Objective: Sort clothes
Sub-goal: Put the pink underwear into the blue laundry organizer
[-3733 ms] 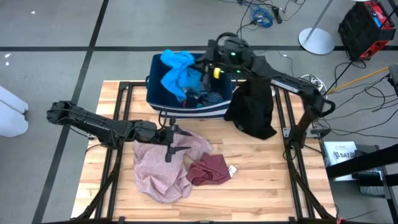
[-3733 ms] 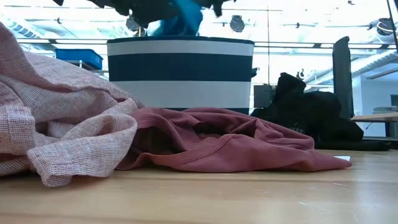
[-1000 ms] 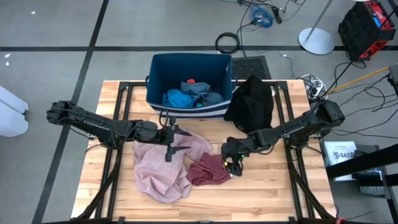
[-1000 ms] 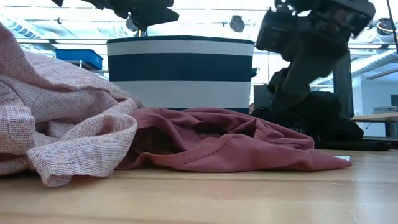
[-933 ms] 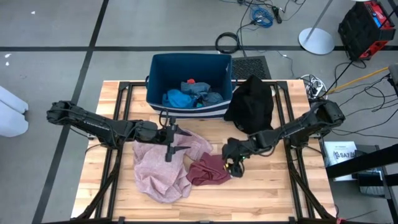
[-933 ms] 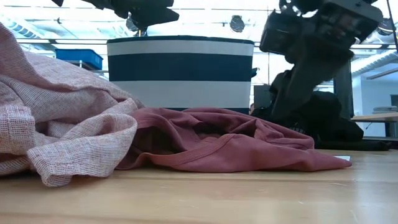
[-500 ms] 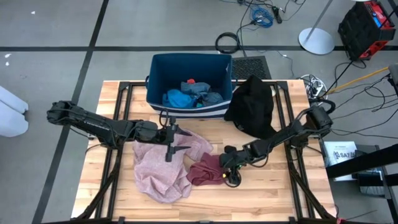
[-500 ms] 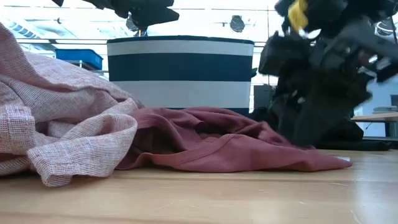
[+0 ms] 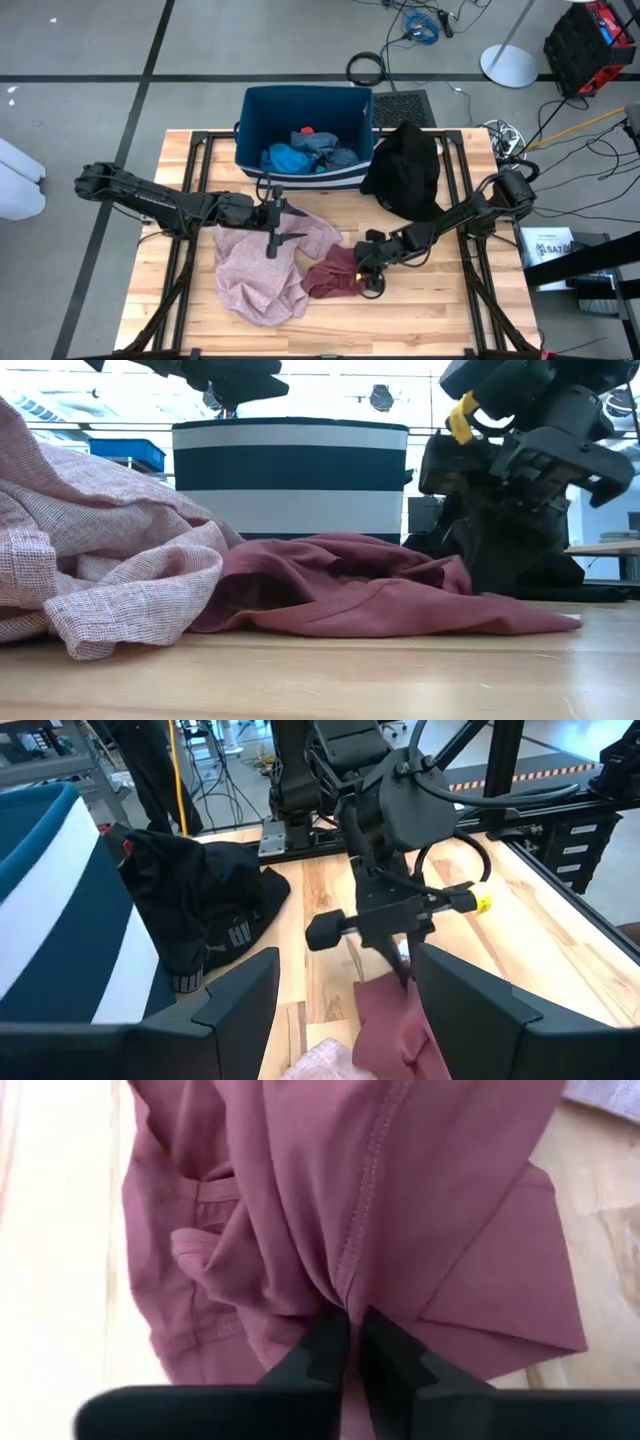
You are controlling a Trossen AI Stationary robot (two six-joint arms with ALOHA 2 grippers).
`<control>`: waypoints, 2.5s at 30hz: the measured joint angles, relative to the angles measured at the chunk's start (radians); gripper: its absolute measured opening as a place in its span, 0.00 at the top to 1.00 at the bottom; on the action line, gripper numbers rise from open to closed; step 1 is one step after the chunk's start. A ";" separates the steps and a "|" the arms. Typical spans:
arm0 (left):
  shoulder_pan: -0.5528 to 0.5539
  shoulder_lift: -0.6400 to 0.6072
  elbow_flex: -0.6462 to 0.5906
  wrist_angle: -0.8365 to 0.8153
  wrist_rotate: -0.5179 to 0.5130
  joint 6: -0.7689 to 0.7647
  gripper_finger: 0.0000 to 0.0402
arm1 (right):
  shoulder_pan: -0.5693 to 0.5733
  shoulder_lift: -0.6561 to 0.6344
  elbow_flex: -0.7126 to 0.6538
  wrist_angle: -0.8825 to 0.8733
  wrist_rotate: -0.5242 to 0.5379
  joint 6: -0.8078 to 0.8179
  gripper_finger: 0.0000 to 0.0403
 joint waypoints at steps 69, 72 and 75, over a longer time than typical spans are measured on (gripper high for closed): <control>0.006 0.000 0.000 -0.026 0.000 -0.001 0.40 | -0.845 -0.214 0.899 -0.418 -0.063 -0.814 1.00; 0.008 0.000 0.000 -0.026 0.000 -0.001 0.40 | -0.916 -0.148 0.899 -0.392 -0.066 -0.790 1.00; 0.008 0.000 0.000 -0.026 0.000 -0.001 0.40 | -0.970 -0.086 0.899 -0.359 -0.066 -0.756 1.00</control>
